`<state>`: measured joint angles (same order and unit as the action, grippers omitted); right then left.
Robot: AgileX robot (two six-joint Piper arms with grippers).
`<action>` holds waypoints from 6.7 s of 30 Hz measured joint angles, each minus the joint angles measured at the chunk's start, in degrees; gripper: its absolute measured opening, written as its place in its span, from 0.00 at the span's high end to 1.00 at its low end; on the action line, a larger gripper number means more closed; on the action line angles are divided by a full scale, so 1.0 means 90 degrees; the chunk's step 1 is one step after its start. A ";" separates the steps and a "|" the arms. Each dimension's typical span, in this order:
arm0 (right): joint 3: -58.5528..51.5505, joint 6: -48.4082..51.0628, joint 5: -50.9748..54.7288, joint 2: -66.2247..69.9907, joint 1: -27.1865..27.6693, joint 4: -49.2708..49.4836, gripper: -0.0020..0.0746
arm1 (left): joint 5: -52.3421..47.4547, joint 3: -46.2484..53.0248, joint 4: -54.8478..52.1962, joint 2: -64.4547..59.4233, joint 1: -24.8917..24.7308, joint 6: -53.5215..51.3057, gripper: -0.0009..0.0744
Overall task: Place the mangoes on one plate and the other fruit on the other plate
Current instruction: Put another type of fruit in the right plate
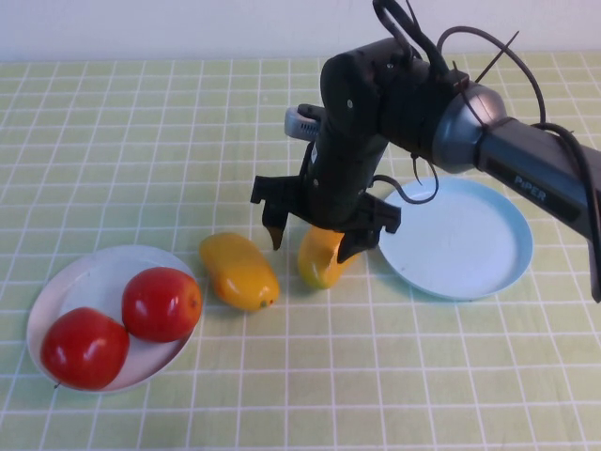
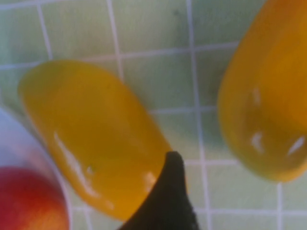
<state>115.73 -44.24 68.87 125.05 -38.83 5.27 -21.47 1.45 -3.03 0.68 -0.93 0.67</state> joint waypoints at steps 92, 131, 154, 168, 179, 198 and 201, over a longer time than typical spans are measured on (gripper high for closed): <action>0.0516 -0.2126 -0.0463 0.0844 0.0057 -0.0751 0.24 | 0.0000 0.0000 0.0000 0.0000 0.0000 0.0000 0.99; 0.0909 0.1405 0.0194 -0.0052 0.0164 -0.1391 0.29 | -0.0005 0.0000 0.0000 0.0000 0.0000 0.0000 0.99; -0.2805 0.1757 -0.0725 -0.2338 0.0620 -0.1811 0.29 | -0.0005 0.0000 0.0000 0.0000 0.0000 0.0000 0.99; -0.2849 0.1756 -0.1252 -0.1304 0.0829 -0.1588 0.29 | -0.0005 0.0000 -0.0004 0.0000 0.0000 0.0000 0.99; -0.2849 0.1756 -0.1320 -0.1267 0.0857 -0.1567 0.25 | -0.0005 0.0000 -0.0004 0.0000 0.0000 0.0000 0.99; -0.2849 0.1756 -0.1321 -0.1702 0.0871 -0.1776 0.25 | -0.0005 0.0000 -0.0004 0.0000 0.0000 0.0000 0.99; -0.2849 0.1756 -0.1310 -0.2011 0.0871 -0.1558 0.25 | -0.0005 0.0000 -0.0004 0.0000 0.0000 0.0000 0.99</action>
<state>90.09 -28.43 57.08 106.95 -31.00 -8.75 -21.51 1.45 -3.07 0.68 -0.93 0.67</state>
